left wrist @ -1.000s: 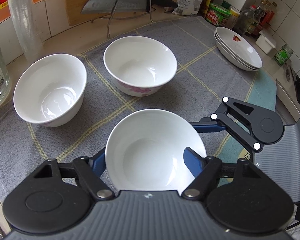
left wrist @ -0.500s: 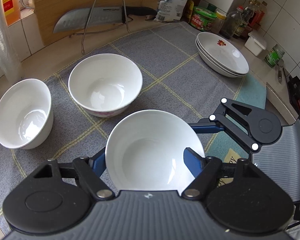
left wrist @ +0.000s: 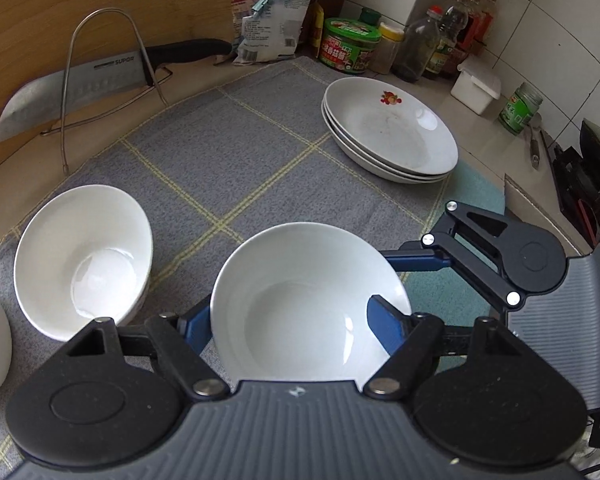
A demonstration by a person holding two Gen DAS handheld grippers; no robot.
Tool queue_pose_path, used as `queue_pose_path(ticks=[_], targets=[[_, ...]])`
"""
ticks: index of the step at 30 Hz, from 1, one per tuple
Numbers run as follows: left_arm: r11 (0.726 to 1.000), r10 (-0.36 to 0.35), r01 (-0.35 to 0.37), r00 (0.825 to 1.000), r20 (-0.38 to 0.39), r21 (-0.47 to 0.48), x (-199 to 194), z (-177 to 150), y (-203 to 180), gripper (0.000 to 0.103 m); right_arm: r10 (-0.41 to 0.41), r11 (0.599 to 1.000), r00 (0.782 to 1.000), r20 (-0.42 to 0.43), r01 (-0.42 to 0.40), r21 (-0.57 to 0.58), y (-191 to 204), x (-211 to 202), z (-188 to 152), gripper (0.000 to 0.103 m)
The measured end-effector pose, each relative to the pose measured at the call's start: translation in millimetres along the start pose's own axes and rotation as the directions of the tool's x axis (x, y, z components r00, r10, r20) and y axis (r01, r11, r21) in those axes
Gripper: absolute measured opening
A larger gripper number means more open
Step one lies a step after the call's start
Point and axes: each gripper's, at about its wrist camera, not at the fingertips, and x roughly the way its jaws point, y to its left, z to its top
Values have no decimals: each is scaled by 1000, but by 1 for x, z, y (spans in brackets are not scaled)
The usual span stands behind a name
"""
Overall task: Organize plates and bowls
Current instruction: 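Lift the white bowl with the left gripper and carry it toward the plate stack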
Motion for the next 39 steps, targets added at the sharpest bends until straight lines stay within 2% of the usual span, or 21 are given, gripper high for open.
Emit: queue_pose_path(ticks=[13, 36, 39], targets=[[999, -27, 27, 999, 17, 28, 31, 26, -19, 78, -58, 997, 998, -11, 59, 55, -40, 2, -13, 94], [998, -46, 46, 999, 19, 33, 55, 39, -11, 78, -87, 988, 995, -44, 92, 120, -55, 18, -15, 94], [998, -41, 40, 999, 34, 40, 56, 37, -11, 82, -82, 987, 995, -58, 89, 130, -56, 21, -17, 95]])
